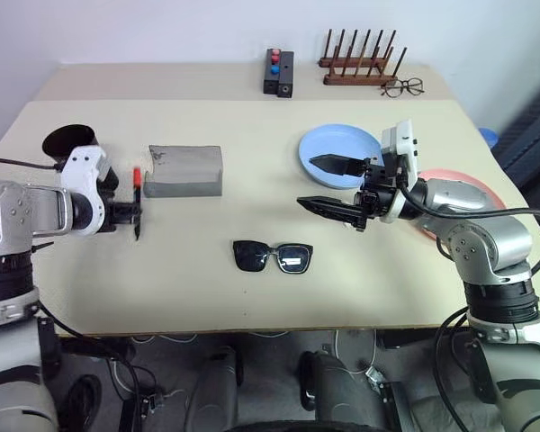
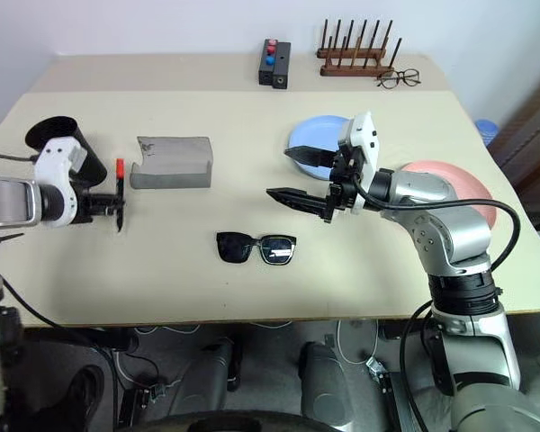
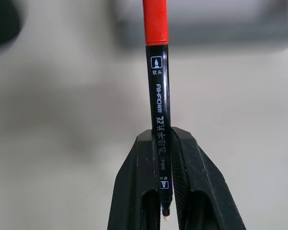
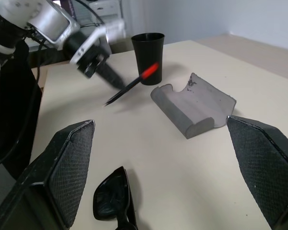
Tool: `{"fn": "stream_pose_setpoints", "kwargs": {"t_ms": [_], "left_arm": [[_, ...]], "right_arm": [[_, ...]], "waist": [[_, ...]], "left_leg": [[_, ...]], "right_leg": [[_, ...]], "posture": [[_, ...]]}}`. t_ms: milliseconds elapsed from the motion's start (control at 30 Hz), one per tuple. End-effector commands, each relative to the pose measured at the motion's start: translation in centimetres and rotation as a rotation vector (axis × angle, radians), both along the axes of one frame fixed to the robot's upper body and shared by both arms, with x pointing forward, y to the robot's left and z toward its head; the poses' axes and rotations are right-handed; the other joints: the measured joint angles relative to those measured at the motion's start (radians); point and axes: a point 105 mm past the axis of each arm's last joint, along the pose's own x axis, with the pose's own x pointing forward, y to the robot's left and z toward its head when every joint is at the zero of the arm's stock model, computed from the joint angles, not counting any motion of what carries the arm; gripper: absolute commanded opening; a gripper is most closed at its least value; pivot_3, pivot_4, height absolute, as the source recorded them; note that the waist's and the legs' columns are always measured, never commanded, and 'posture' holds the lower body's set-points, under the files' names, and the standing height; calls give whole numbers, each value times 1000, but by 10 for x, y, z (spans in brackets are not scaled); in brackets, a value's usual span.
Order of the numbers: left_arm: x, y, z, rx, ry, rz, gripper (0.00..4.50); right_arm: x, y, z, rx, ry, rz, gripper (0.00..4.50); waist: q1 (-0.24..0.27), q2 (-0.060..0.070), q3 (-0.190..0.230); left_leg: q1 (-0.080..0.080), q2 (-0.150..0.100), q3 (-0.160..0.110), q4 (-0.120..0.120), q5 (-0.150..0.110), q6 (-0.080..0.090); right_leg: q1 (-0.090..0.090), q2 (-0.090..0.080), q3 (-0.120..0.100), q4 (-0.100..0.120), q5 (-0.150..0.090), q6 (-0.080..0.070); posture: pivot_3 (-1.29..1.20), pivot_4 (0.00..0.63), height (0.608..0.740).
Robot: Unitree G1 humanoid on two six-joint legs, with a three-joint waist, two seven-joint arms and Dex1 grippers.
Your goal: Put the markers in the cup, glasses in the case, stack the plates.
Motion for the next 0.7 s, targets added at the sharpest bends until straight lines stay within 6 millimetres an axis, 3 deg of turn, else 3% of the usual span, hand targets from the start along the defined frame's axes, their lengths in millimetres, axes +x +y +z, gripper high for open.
{"fn": "stream_pose_setpoints", "kwargs": {"t_ms": [33,100,233,400,533,700], "left_arm": [[9,13,38,62,-294,55,25],[15,14,60,131,-498,49,25],[22,36,92,152,-787,87,25],[19,57,123,124,-1040,152,25],[17,79,128,119,-1103,209,25],[17,105,109,211,-1047,251,25]], "right_arm": [[-1,2,15,15,-64,20,4500],[0,3,16,16,-66,24,4500],[1,2,18,16,-70,22,4500],[-1,2,24,37,-76,22,4500],[-3,0,33,76,-118,18,4500],[-4,-2,31,75,-116,7,4500]], "waist": [[-4,0,0],[-5,0,0],[-4,0,0],[-2,0,0],[-5,0,0],[-7,0,0]], "left_leg": [[0,0,0,0,0,0],[0,0,0,0,0,0],[0,0,1,0,0,0],[0,0,1,0,0,0],[0,0,1,0,0,0],[0,0,1,0,0,0]], "right_leg": [[0,0,0,0,0,0],[0,0,0,0,0,0],[0,0,0,0,0,0],[0,0,0,0,0,0],[0,0,0,0,0,1],[0,0,0,0,1,1]], "posture": [[0,150,740],[0,150,740],[0,150,740],[0,150,740],[0,150,740],[0,150,740]]}}
